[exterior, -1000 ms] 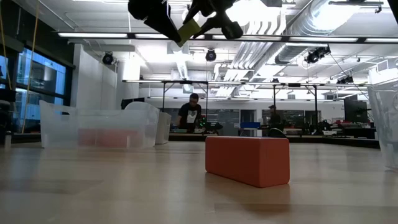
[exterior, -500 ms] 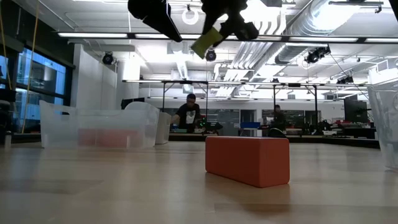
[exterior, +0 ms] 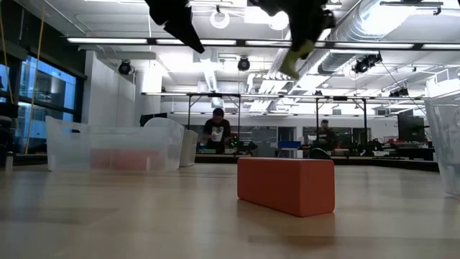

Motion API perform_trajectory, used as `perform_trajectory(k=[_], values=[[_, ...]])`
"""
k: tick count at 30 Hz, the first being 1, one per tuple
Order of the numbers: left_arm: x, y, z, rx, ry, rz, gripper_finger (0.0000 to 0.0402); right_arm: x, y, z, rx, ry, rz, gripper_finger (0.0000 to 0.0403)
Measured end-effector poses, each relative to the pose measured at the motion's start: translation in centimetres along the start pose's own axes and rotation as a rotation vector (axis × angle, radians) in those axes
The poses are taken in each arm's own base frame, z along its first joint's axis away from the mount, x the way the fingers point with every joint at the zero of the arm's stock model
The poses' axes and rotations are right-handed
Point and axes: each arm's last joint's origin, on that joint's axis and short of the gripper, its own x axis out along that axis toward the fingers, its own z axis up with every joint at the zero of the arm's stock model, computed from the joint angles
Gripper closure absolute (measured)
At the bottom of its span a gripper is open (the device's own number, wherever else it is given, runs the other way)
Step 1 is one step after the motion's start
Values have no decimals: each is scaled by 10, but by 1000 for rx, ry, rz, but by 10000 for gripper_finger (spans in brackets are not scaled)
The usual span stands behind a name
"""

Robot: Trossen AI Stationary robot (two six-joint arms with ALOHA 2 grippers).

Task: Sort & place blocks by color
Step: Put the green block into the bottom transparent bin

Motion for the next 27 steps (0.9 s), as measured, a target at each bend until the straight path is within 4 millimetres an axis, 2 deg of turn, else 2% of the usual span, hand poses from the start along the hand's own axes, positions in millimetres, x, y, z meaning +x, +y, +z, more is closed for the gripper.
perform_trajectory(k=[4, 7, 12, 18, 27], values=[[0, 0, -1, -37, 8, -1, 188, -2, 6, -18, -47, 43, -99, 285], [0, 0, -2, -65, 21, -3, 188, 1, 16, -30, -85, 40, -95, 285], [0, -1, -5, -126, 52, -5, 188, 26, 29, -63, -129, 149, -163, 285], [0, -1, -6, -184, 55, -4, 188, 49, 37, -103, -113, 236, -141, 285], [0, -1, -6, -239, 55, -10, 190, 33, 30, -156, 33, 197, -78, 285]])
